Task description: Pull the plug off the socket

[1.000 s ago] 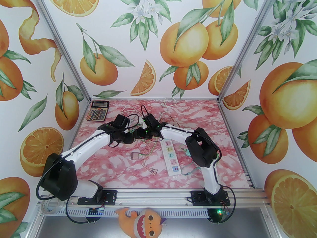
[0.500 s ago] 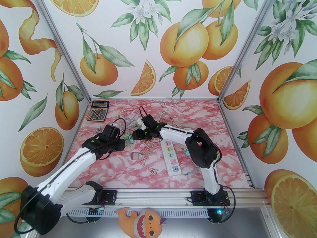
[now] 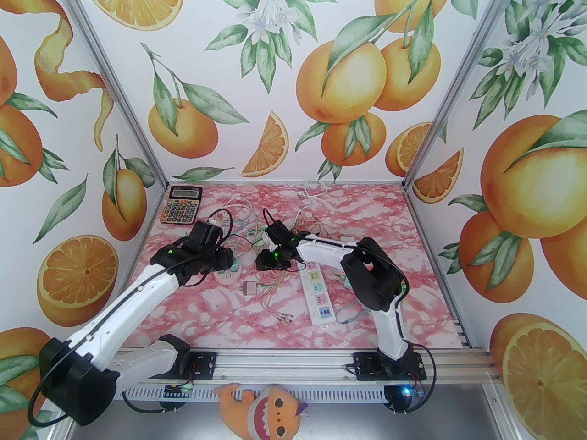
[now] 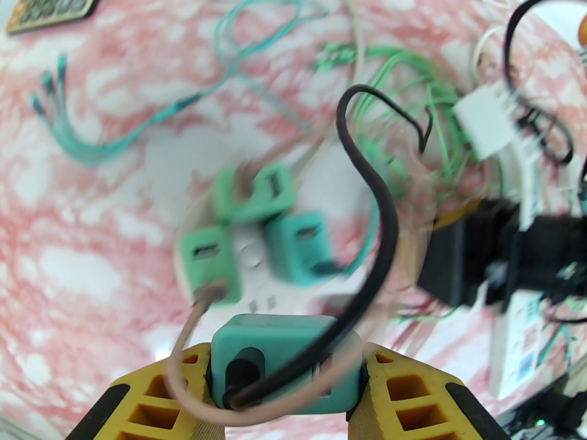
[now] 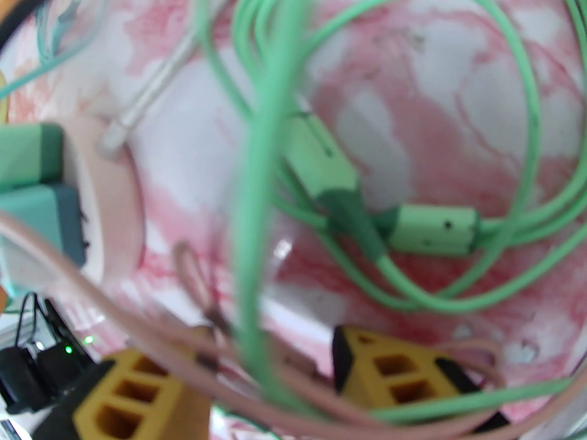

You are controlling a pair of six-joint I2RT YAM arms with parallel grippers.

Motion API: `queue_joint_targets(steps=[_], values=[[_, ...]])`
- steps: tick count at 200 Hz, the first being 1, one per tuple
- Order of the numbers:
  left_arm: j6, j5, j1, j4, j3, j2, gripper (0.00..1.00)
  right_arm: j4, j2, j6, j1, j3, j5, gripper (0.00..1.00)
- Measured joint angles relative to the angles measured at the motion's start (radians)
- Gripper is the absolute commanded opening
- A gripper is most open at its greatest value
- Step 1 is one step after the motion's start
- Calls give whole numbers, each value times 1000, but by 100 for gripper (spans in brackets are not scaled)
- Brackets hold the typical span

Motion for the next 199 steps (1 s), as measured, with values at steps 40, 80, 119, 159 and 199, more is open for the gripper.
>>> queue_joint_targets(steps=[40, 80, 119, 159, 199], values=[[19, 27, 1, -3, 78, 102, 34, -3, -12, -6, 0, -9, 8, 50], [30, 35, 2, -23, 100, 123, 34, -32, -58, -18, 0, -18, 39, 55], [29, 62, 6, -37, 73, 108, 34, -35, -101, -29, 0, -18, 57, 60], [27, 106, 14, -50, 18, 87, 34, -39, -102, -37, 0, -12, 79, 66], [20, 158, 14, -63, -31, 52, 35, -43, -107, -37, 0, -10, 116, 67]])
